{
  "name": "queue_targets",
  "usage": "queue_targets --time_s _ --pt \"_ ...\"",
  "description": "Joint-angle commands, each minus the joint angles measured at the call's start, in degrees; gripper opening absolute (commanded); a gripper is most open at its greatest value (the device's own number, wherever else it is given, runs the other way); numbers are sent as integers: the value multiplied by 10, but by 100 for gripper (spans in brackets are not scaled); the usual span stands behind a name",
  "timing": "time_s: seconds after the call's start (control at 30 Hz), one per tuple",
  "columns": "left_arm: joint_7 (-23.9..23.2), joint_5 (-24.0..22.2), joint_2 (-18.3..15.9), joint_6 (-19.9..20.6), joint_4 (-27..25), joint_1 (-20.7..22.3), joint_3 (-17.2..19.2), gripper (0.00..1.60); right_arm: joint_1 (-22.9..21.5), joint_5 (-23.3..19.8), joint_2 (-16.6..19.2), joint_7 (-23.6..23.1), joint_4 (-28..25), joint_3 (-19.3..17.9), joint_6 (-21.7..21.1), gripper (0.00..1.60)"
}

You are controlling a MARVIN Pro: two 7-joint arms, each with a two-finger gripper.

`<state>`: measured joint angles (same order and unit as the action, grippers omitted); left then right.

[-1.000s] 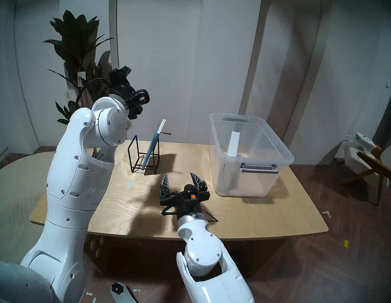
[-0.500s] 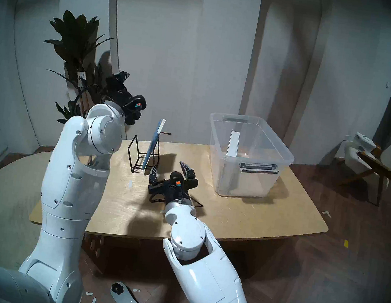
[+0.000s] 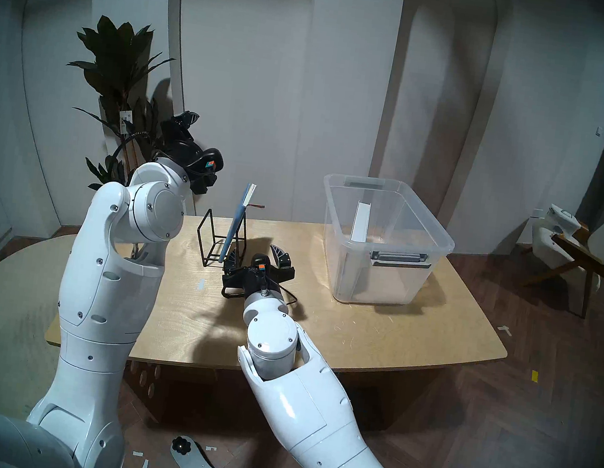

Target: Pack the books into the storage box

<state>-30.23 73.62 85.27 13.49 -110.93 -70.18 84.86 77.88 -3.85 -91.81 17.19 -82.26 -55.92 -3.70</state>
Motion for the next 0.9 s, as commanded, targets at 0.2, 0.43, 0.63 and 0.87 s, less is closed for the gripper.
queue_targets --time_s 0.2,0.43,0.63,0.87 --pt "5 -8 -2 -8 -17 2 1 160 -97 -32 -63 32 67 6 -2 160" --pt "6 -16 -5 -13 -20 -1 3 160 -136 -50 -87 49 117 10 0 160" --pt "7 -21 -7 -17 -23 -3 4 160 -173 -59 -116 64 168 14 2 160" --pt "8 -27 -10 -21 -26 -5 6 160 -201 -66 -143 79 216 14 6 160"
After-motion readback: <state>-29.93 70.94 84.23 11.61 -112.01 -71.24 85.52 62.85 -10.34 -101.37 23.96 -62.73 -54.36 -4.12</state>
